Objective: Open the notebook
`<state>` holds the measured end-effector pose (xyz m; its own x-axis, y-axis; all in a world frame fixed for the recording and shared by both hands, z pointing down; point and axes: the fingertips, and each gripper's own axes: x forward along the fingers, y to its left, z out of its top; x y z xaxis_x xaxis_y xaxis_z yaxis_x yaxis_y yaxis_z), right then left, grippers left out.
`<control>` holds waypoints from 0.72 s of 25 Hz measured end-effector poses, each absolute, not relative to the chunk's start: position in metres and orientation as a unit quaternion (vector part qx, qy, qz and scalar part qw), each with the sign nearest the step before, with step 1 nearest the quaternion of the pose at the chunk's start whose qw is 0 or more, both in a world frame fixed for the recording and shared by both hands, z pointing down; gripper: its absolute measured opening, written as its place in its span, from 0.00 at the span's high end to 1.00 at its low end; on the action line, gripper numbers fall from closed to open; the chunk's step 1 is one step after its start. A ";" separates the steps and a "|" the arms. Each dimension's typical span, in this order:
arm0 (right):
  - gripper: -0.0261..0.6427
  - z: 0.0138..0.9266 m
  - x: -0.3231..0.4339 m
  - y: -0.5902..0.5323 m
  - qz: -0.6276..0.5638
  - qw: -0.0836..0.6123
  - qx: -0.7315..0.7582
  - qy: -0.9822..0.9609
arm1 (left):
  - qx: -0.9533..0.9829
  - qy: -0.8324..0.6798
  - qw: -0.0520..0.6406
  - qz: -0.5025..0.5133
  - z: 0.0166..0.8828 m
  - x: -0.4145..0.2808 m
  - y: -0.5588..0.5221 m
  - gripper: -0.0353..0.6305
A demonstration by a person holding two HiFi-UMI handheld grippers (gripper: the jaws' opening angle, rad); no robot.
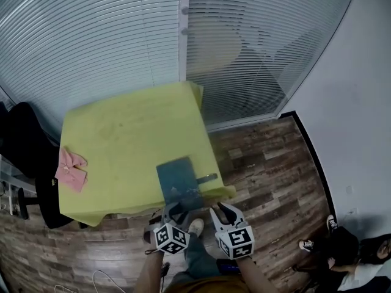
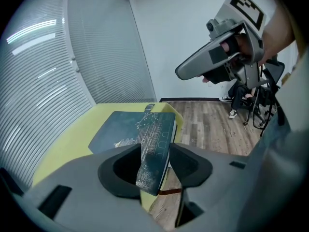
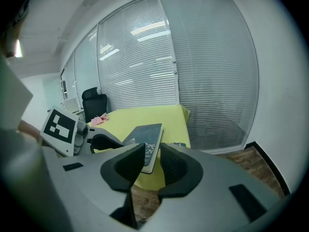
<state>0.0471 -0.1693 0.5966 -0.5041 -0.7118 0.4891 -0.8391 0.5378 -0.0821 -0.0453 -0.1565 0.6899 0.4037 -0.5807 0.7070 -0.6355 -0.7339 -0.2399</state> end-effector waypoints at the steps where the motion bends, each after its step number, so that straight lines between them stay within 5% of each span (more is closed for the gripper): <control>1: 0.79 0.597 0.047 -0.169 0.156 0.203 0.453 -0.854 | 0.837 -0.364 0.032 0.408 0.689 -0.045 -0.157 0.65; 18: 0.79 0.588 0.048 -0.157 0.152 0.191 0.458 -0.855 | 0.829 -0.385 0.001 0.406 0.668 -0.055 -0.154 0.65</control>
<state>0.0483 -0.1567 0.5881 -0.5083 -0.7245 0.4655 -0.8403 0.5355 -0.0843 -0.0547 -0.1540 0.6677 0.3738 -0.6378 0.6735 -0.6396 -0.7030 -0.3108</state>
